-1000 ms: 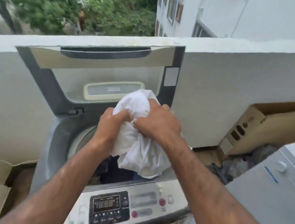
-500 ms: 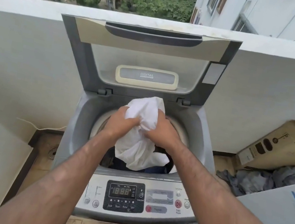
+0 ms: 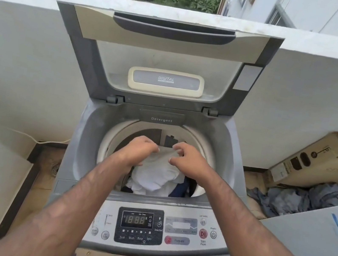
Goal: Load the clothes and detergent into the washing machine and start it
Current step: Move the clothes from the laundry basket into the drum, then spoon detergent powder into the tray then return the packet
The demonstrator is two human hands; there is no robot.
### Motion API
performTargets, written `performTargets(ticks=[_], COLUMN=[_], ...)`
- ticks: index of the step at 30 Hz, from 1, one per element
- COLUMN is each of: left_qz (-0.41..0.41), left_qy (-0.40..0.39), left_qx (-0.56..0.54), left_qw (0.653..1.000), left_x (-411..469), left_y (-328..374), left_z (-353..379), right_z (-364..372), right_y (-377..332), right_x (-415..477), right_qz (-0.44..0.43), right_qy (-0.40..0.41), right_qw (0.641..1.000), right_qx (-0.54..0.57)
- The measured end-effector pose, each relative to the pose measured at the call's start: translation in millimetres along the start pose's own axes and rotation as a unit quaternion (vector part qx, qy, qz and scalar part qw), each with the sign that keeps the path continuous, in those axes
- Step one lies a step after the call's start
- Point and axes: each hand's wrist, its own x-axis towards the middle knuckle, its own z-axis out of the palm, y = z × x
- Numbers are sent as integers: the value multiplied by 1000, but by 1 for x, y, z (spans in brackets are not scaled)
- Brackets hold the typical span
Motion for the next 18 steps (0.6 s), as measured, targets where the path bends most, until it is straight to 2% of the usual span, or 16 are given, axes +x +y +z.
performTargets(ticks=[6, 11, 15, 18], left_qz=[2, -34, -63, -83], left_qy=[-15, -32, -32, -37], left_qx=[-151, -302, -366, -415], left_qw=[988, 952, 928, 905], left_x=[9, 22, 39, 55], left_y=[21, 21, 10, 0], left_z=[-1, -2, -4, -6], right_z=[-21, -23, -14, -3], right_y=[-13, -18, -14, -9], right_x=[12, 20, 35, 53], right_qz=[-32, -35, -26, 17], right_qy=[46, 33, 21, 8], right_qw=[993, 991, 989, 977], right_qx=[99, 126, 145, 211])
